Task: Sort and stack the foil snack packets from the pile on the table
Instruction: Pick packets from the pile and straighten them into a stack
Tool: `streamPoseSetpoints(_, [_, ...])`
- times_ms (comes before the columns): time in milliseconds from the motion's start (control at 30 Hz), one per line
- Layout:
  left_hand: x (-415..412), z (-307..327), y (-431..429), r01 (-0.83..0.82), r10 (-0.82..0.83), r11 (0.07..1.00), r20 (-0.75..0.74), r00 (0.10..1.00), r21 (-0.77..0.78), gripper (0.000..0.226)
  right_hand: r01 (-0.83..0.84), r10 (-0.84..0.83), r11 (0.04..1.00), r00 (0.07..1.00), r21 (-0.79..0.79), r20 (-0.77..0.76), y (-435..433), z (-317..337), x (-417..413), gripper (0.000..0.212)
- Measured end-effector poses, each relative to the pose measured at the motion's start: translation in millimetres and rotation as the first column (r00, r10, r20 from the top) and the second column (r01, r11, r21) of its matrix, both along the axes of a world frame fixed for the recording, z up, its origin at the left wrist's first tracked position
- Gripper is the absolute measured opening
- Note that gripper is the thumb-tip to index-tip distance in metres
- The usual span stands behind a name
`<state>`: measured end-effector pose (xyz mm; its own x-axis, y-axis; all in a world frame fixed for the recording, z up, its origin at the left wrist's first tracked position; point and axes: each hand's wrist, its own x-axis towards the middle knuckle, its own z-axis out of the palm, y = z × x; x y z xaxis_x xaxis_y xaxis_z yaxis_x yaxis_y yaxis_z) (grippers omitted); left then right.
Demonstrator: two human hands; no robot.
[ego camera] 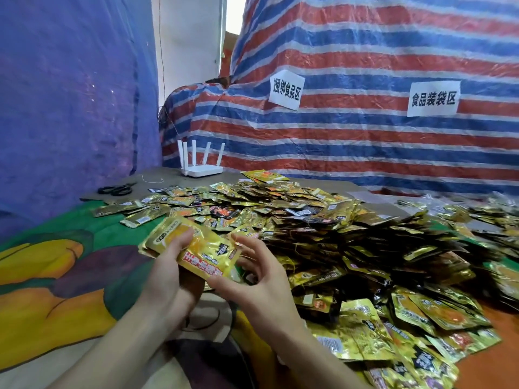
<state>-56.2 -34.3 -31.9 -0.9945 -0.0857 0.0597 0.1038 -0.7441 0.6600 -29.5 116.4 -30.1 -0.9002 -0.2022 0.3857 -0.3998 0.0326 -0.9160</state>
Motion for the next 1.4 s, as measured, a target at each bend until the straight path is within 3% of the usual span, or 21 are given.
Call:
streamPoseSetpoints(67, [3,1,4,0.003,-0.003,1.0,0.027,1.0,-0.003,0.05,0.008,-0.008,0.999,1.0,-0.051,-0.001,0,-1,-1,0.061])
streamPoseSetpoints(233, [9,-2,20,0.062,-0.06,0.997,0.056,0.997,-0.051,0.051,-0.062,0.07,0.985,0.997,-0.163,0.045,-2,0,0,0.071])
streamPoseSetpoints(367, [7,-5,24,0.027,-0.022,0.996,0.065,0.998,-0.09,0.057,-0.046,0.051,0.986,0.998,-0.162,0.028,2,-1,-2,0.073])
streamPoseSetpoints(467, [5,-6,25,0.065,-0.062,0.998,0.086,0.994,-0.028,0.055,-0.082,0.091,0.981,0.995,-0.173,0.045,0,-3,-4,0.079])
streamPoseSetpoints(600, [3,-5,22,0.117,-0.117,0.993,0.028,0.993,0.019,0.027,-0.088,0.092,0.992,0.995,-0.087,0.049,2,-3,-6,0.058])
streamPoseSetpoints(767, [5,-7,15,0.21,-0.208,0.977,0.033,0.977,-0.04,0.03,-0.028,0.03,0.999,0.998,-0.046,0.058,11,1,-11,0.021])
streamPoseSetpoints(900, [5,-9,16,0.248,-0.246,0.965,0.035,0.969,-0.085,0.032,-0.101,0.095,0.994,0.99,0.047,0.103,15,1,-13,0.041])
streamPoseSetpoints(1067, [8,-10,17,0.242,-0.237,0.962,0.054,0.97,-0.129,0.043,-0.122,0.117,0.972,0.992,0.201,0.037,12,-2,-10,0.064])
streamPoseSetpoints(1233, [15,-2,21,0.388,-0.382,0.917,0.073,0.921,-0.09,0.053,-0.083,0.08,0.977,0.997,0.199,0.021,19,10,-12,0.059])
streamPoseSetpoints(1300, [13,-3,22,0.319,-0.318,0.941,0.026,0.948,-0.109,0.054,0.002,0.002,0.988,1.0,0.155,-0.023,22,21,-15,0.061])
streamPoseSetpoints(1400, [4,-3,19,0.14,-0.129,0.978,0.08,0.988,-0.156,0.064,0.119,-0.107,0.979,0.991,0.163,-0.084,29,44,-27,0.057])
